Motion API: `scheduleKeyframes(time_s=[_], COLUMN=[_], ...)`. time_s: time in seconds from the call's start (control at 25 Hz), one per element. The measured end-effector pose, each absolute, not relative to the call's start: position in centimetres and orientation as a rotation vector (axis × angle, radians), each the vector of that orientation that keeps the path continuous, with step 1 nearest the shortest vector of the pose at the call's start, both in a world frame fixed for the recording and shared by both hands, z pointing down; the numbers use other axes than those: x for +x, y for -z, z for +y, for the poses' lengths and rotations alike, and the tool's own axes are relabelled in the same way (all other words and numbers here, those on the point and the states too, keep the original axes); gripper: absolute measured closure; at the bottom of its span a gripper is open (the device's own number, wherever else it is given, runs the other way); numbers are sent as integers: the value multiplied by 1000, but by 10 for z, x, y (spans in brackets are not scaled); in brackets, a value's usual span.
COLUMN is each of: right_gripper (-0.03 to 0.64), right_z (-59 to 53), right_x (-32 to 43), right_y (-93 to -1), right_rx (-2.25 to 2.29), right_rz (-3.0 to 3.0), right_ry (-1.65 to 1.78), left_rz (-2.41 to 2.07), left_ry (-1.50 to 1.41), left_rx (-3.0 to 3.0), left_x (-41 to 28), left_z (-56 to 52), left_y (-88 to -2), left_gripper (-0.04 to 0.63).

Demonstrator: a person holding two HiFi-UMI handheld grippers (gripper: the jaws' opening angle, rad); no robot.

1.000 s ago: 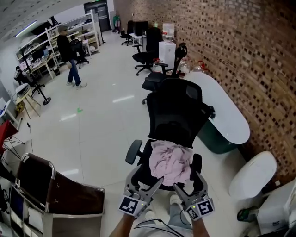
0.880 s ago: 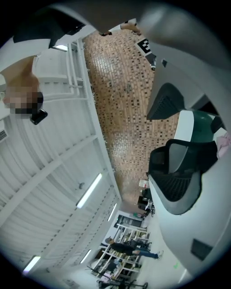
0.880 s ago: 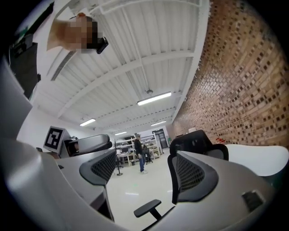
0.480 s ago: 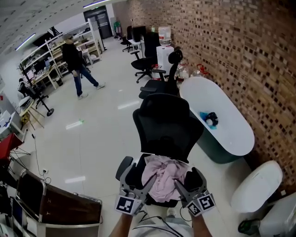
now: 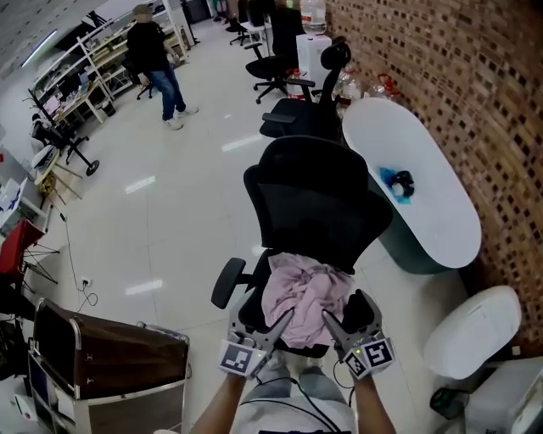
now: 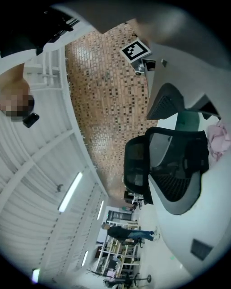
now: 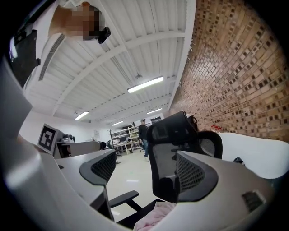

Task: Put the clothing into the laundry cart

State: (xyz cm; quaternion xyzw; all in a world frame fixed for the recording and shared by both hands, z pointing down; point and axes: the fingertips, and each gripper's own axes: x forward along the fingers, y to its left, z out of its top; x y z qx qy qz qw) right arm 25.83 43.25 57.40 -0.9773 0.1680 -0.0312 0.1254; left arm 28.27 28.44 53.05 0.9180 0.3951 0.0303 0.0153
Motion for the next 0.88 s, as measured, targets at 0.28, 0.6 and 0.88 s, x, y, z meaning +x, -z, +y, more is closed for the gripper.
scheduleKeyframes(time_s=[0.28,0.6,0.88], right_gripper=[181,128,-21], right_z=[407,374,390], right_x=[287,320,315], right_y=[-737,-949,-1128], right_rx=[-2866,-2619,-2386], right_rz=[504,381,168], right_ry=[741,1254,1681], left_rz=[1289,1298,1358], left_ry=[-439,-625,-739], left_rx=[2830,2737,2651], left_x=[307,319,330], left_z=[272,258,264], left_y=[-644,-747,-831], left_gripper=[233,232,222])
